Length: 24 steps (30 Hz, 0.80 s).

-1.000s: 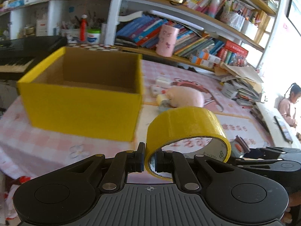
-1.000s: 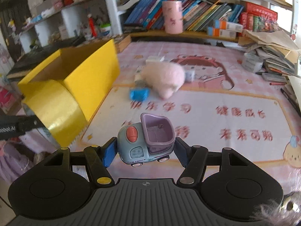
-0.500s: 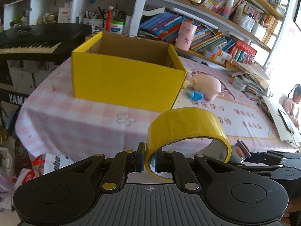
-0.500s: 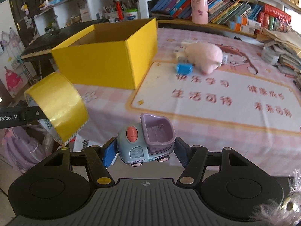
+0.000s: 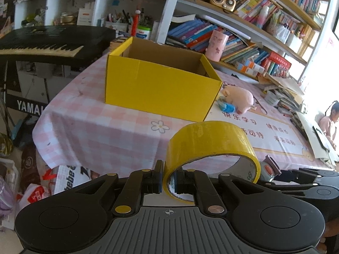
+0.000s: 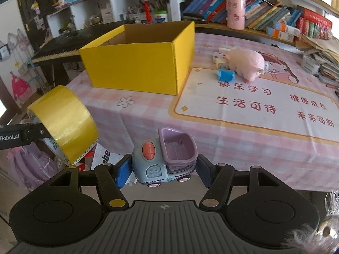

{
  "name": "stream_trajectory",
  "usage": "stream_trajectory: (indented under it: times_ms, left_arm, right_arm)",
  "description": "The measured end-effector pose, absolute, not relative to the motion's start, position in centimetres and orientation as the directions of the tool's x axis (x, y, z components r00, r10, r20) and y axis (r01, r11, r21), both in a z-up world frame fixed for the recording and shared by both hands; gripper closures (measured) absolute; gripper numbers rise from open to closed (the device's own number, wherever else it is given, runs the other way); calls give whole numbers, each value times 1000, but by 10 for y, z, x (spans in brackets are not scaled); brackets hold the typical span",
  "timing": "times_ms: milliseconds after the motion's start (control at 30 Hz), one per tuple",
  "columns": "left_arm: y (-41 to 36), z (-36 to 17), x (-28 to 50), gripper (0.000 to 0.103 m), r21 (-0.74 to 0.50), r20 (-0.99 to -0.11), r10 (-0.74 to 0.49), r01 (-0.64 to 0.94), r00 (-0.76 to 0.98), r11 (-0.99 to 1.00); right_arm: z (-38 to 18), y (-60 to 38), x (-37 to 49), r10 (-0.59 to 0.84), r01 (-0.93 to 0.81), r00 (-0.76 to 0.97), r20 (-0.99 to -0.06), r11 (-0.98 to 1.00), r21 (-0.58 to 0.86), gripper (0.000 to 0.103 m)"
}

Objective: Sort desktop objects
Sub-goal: 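Carry the truck and tape roll with both grippers over the yellow box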

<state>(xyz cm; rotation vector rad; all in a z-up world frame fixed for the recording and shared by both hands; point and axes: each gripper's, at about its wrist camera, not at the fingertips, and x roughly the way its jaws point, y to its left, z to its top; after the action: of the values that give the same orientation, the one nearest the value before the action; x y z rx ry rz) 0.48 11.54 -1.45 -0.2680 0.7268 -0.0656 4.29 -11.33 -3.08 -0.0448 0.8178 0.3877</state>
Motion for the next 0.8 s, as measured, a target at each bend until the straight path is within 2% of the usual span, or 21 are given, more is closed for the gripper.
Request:
stream_trajectory:
  times_ms: [500, 800]
  left_arm:
    - [132, -9, -2, 95, -272, -612, -130, -53, 780, 961]
    - [131, -9, 4, 95, -275, -621, -137, -50, 772, 960]
  right_arm:
    - [-26, -93, 42, 332, -402, 625, -707, 913, 73, 42]
    - [-23, -86, 45, 344, -428, 615, -710, 901, 65, 42]
